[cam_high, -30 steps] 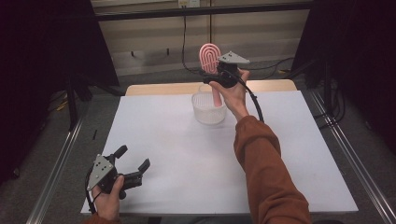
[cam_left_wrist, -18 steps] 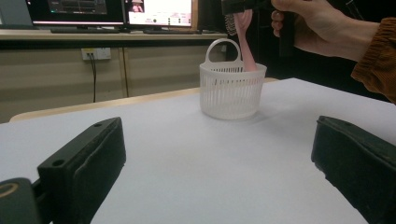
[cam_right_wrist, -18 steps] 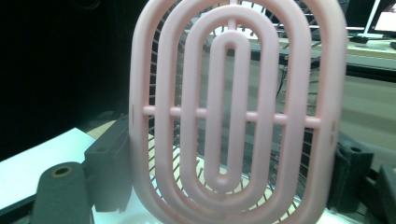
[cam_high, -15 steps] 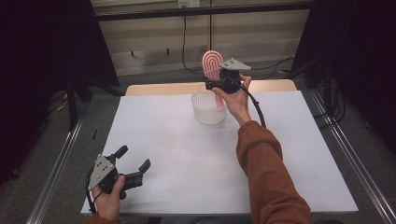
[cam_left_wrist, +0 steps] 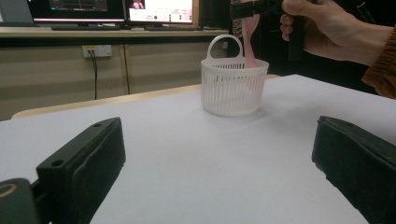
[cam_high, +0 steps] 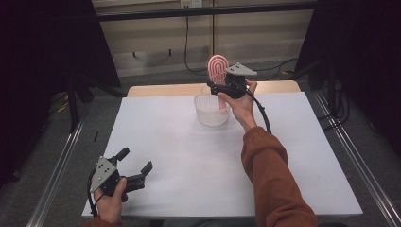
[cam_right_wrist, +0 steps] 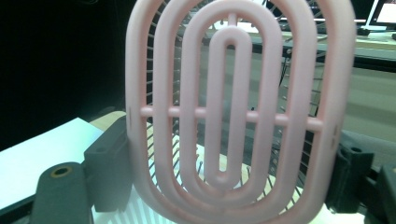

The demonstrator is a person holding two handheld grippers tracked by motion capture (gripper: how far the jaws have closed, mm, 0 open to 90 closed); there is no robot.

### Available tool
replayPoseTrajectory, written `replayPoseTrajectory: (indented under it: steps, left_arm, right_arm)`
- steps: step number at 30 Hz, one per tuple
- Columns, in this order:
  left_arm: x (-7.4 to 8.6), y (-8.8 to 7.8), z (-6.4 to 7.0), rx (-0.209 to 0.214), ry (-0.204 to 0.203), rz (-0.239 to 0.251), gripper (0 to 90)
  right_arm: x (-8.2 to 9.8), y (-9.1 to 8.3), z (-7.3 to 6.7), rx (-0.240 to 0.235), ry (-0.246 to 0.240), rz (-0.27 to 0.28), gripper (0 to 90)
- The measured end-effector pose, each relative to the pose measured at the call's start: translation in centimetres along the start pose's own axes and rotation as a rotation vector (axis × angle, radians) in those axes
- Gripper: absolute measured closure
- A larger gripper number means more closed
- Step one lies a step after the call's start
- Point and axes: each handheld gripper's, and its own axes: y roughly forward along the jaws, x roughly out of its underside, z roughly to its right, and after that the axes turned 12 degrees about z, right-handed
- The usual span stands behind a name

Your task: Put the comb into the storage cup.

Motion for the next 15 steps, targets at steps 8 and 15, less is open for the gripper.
replayPoseTrajectory:
  steps: [8, 15]
  left_arm:
    - [0.0, 0.0, 0.0, -0.003, 0.002, 0.0, 2.8]
    - [0.0, 0.0, 0.0, 0.005, 0.004, -0.004, 2.8]
  right_arm:
    - [0.5, -0.8, 0.2, 0.008, 0.005, -0.002, 19.5]
    - [0.7, -1.4, 0.1, -0.004, 0.013, -0.016, 19.4]
